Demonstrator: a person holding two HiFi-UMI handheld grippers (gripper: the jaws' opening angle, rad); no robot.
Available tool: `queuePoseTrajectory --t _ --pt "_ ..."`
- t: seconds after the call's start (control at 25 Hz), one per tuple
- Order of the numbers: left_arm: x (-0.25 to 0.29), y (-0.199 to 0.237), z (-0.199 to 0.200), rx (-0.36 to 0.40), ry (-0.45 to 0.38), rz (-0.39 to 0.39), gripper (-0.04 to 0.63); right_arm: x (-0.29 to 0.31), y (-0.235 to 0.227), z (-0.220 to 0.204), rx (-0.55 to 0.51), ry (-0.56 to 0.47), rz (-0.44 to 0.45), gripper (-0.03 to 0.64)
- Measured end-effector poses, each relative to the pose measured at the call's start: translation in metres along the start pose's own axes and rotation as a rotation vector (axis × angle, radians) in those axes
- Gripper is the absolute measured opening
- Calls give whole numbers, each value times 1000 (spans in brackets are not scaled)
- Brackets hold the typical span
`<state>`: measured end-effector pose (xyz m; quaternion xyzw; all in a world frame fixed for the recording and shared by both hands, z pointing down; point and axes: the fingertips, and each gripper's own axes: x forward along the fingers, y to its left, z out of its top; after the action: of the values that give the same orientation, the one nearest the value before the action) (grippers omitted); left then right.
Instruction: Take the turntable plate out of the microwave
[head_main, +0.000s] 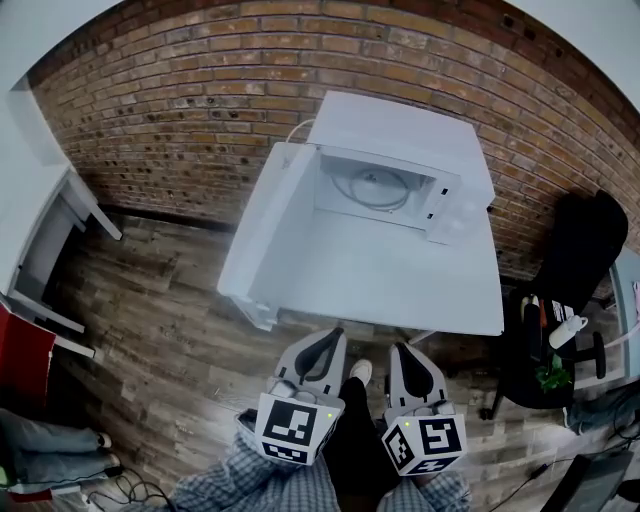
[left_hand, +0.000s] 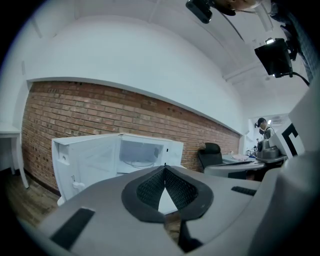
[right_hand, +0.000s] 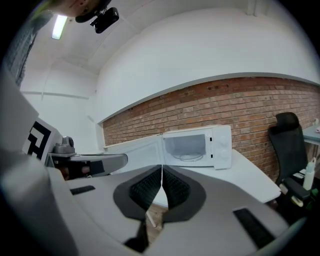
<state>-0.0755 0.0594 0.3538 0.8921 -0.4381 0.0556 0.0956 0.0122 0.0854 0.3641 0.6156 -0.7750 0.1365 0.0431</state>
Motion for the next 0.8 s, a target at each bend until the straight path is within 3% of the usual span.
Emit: queuePoseTrajectory --t 0.4,0.8 --pt "114 22 11 -3 38 51 0 95 -76 22 10 53 48 20" --pt "229 52 30 -27 69 132 0 202 -144 45 -25 123 165 20"
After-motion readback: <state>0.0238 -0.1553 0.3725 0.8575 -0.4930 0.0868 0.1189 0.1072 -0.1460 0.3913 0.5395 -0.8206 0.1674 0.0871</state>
